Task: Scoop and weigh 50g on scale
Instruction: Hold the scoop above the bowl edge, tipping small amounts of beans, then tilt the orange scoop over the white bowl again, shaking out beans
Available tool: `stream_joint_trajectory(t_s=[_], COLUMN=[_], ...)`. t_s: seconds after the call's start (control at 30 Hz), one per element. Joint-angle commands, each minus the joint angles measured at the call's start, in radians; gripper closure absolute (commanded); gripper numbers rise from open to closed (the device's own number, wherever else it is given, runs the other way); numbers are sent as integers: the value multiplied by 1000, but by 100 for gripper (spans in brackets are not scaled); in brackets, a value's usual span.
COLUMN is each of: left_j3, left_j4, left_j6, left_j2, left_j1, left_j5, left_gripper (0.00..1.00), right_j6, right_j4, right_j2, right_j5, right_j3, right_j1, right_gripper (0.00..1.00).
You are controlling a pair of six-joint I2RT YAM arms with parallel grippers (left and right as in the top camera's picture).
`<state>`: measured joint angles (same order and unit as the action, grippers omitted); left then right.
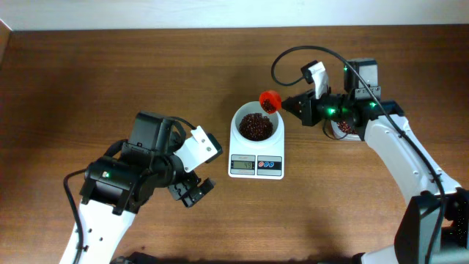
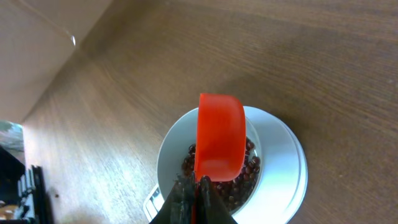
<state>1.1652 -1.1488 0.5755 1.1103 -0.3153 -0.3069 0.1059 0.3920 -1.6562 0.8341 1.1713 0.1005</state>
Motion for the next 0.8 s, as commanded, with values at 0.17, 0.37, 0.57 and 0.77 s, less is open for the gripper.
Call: stream_joint_trajectory(t_s=[0.17, 0.37, 0.57, 0.77], left_j3=[18, 18, 18, 18], left_j4=[-1, -1, -1, -1], left_j6=[-13, -13, -13, -13], left_j2=[-10, -10, -10, -10], left_j1=[4, 4, 4, 4], left_j5=[-3, -3, -3, -3], left_gripper=[1, 1, 1, 1], right_j6=[21, 37, 105, 35], right_j4=[84, 97, 117, 129], right_j2=[-2, -2, -3, -3], right_j5=[-16, 72, 138, 77], right_j3=[-5, -6, -6, -5], right_j1=[-3, -2, -3, -3], right_gripper=[96, 96, 96, 96])
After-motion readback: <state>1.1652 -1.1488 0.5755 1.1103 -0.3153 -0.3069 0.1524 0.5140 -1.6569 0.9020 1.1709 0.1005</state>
